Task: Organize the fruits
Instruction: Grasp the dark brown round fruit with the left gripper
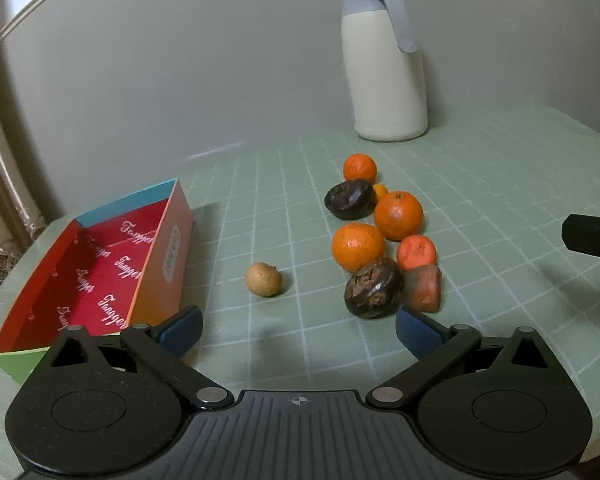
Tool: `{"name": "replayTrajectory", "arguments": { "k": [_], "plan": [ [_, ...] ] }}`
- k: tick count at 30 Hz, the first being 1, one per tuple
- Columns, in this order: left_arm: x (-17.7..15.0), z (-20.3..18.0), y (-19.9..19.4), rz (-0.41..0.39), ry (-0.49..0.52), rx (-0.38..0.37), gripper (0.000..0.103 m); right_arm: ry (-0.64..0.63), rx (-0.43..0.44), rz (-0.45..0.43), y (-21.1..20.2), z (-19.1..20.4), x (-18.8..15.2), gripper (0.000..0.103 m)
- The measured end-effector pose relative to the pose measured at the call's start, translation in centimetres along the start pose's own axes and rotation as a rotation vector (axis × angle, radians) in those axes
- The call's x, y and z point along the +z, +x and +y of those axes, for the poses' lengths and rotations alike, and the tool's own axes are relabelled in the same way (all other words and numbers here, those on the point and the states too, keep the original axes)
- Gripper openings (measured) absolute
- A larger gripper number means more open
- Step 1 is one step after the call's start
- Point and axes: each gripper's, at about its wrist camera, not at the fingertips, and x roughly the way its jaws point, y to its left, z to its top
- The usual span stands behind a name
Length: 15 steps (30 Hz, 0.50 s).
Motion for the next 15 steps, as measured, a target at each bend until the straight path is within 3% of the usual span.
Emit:
{"name": "replayTrajectory", "arguments": {
  "k": [2, 4, 15],
  "plan": [
    [0.1, -0.1, 0.2, -0.005, 0.004, -0.010, 0.095, 0.007, 0.004, -0.002, -0.1, -0.1, 0.0, 0.103],
    [0.2, -0.3, 0.9, 0.014, 0.010, -0.029, 0.078, 0.011, 0.007, -0.005, -0.1, -0.2, 0.1, 0.103],
    [0.6, -1.1, 2.8, 0.021, 0.017, -0.109, 0.076, 0.050, 0.024, -0.012, -0.6, -0.8, 0.5, 0.103]
  ]
}}
